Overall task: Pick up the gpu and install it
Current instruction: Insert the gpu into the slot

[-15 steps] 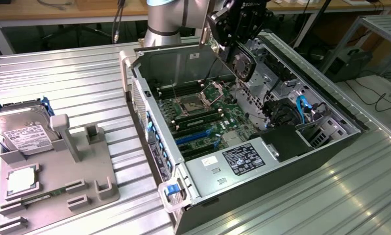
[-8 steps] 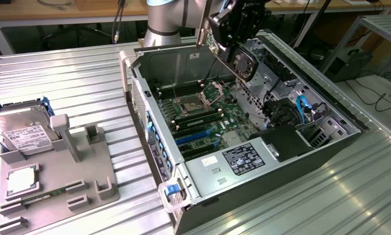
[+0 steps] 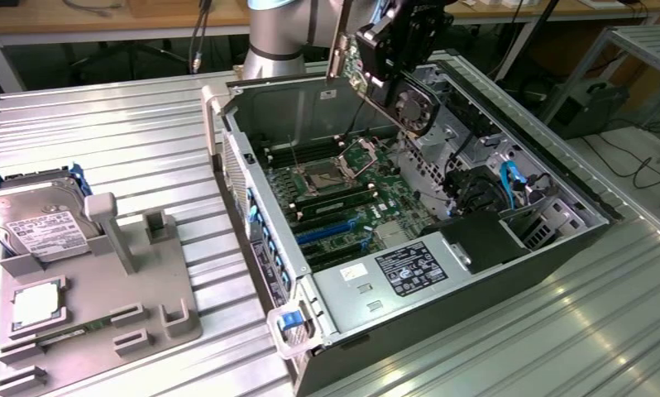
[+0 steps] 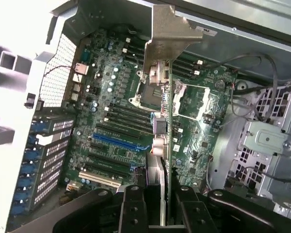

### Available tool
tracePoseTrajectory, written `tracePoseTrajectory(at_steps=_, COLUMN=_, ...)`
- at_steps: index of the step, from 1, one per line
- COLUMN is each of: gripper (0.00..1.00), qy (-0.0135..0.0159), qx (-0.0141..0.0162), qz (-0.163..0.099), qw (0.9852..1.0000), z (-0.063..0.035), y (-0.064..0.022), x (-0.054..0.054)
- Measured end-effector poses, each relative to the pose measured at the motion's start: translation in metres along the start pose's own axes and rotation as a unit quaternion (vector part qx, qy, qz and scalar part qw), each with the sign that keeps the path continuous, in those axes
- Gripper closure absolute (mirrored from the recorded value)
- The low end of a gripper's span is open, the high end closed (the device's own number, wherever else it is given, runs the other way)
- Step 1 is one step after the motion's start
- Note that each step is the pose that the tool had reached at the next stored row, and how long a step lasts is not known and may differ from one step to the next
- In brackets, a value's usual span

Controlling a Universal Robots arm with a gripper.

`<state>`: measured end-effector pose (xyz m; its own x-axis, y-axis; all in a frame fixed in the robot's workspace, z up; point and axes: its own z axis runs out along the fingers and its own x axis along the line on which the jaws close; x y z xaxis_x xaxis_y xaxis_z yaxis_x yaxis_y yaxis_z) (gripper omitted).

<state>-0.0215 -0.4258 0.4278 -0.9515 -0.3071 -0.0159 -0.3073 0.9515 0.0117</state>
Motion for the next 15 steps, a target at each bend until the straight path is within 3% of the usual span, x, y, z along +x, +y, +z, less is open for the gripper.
tracePoseTrajectory(at_steps=4, gripper=0.72, qy=0.0006, qx=-0.0007, qz=-0.045, qw=0.999, z=0.0001, y=0.0, x=0.0)
tracePoseTrajectory(at_steps=7, gripper=0.72, qy=0.0009, qx=-0.0011, qz=-0.072, qw=0.9974, z=0.0002, y=0.0, x=0.0)
tracePoseTrajectory(at_steps=11, gripper=0.72, qy=0.0013, qx=-0.0017, qz=-0.109, qw=0.994, z=0.0003, y=0.0, x=0.0)
tracePoseTrajectory(at_steps=15, gripper=0.72, qy=0.0017, qx=-0.0023, qz=-0.144, qw=0.9896, z=0.0004, y=0.0, x=0.0)
